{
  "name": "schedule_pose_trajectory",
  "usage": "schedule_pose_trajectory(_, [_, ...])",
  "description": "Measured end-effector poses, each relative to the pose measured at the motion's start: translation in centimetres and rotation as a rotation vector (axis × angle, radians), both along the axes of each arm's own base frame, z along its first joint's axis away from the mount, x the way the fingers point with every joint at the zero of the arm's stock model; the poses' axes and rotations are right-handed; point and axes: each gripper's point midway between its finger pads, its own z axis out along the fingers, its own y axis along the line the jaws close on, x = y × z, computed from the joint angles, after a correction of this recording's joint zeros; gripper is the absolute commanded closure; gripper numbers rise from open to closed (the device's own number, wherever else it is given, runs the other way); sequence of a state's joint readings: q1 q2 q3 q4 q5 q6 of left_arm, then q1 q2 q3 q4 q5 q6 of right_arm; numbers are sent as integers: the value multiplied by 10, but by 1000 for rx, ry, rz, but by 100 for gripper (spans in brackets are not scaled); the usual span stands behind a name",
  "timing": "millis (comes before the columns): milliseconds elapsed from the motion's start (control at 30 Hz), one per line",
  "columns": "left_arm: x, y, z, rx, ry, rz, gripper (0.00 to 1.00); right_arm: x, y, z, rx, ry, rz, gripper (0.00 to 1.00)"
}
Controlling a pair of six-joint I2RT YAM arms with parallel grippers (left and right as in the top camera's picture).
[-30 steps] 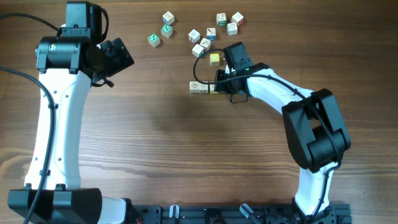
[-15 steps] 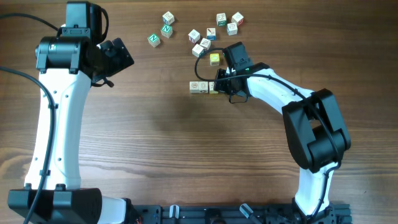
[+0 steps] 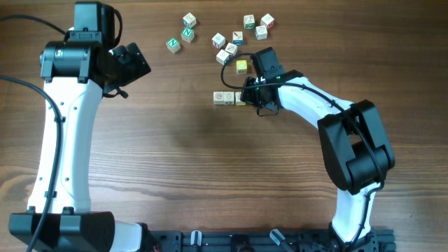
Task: Form a horizontal line
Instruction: 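Push the held block left against the end of the row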
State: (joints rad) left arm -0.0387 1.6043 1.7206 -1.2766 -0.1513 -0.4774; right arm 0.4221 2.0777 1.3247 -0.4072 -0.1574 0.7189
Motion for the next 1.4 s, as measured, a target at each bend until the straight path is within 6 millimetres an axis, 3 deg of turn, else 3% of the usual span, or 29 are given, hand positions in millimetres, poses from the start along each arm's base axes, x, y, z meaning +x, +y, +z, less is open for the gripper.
schedule_pose_trajectory(1100, [0, 0, 0, 0, 0, 0, 0, -2, 8, 2, 19, -18, 88, 96])
schedule_pose_trajectory(1400, [0, 0, 0, 0, 0, 0, 0, -12, -12, -2, -82, 45, 16, 96])
